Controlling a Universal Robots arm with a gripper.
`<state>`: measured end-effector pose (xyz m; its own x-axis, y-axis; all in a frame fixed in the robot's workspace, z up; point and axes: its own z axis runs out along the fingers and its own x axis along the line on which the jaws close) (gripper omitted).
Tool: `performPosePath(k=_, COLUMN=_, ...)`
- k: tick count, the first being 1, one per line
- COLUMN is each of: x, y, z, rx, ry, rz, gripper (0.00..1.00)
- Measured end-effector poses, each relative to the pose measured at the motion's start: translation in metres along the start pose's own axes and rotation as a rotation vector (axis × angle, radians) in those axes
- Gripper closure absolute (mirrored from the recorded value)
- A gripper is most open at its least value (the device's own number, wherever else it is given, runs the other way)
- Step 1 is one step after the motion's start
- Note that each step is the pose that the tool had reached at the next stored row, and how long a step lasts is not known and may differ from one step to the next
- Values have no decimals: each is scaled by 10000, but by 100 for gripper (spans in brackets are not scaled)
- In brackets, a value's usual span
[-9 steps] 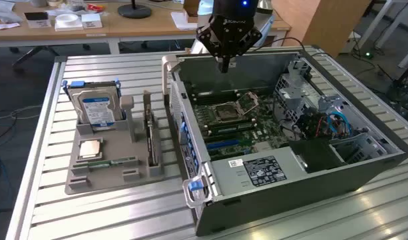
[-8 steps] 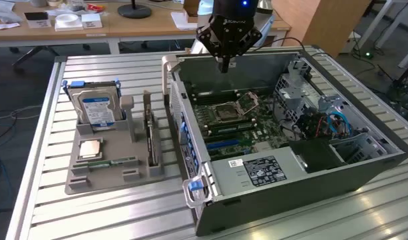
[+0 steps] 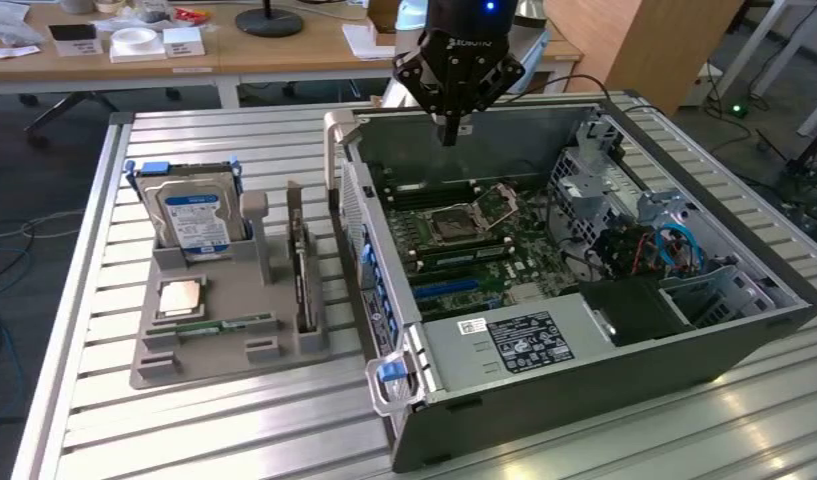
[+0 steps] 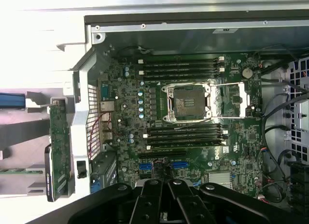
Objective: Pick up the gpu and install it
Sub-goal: 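Reach for the gpu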
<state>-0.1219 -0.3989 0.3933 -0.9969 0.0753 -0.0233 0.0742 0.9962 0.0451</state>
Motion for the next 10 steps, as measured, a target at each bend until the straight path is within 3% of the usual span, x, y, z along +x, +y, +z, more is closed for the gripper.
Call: performPosePath(k=10, x=105, y=-8, z=0, rx=0, ry=-1, rz=1, gripper=89)
